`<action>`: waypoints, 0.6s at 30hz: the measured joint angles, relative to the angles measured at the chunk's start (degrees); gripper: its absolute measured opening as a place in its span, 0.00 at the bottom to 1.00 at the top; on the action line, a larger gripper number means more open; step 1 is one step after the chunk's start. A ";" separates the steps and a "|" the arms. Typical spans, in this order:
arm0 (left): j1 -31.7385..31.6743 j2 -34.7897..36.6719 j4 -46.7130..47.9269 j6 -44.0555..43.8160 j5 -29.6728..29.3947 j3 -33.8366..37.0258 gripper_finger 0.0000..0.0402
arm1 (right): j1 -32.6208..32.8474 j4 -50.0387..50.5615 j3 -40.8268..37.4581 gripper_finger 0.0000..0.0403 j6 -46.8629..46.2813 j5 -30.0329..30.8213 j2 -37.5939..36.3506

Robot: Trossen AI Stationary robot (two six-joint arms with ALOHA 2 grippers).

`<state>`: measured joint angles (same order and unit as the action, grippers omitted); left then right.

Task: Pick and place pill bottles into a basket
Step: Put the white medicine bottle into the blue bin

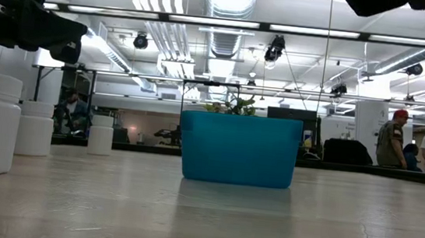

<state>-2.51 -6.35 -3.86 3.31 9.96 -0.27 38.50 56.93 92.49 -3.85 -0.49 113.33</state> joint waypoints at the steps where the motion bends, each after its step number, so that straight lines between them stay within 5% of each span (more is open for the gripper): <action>1: 0.01 0.00 0.00 0.00 0.00 -0.01 0.00 | 0.00 -0.12 0.00 0.49 -0.05 0.02 0.07; 18: -0.01 -0.55 0.09 0.00 0.00 0.00 0.00 | 0.00 -0.14 -0.89 0.49 -0.05 0.04 0.16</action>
<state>-2.52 -6.90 -3.77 3.31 9.96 -0.27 38.50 56.80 91.60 -3.90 -0.45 113.49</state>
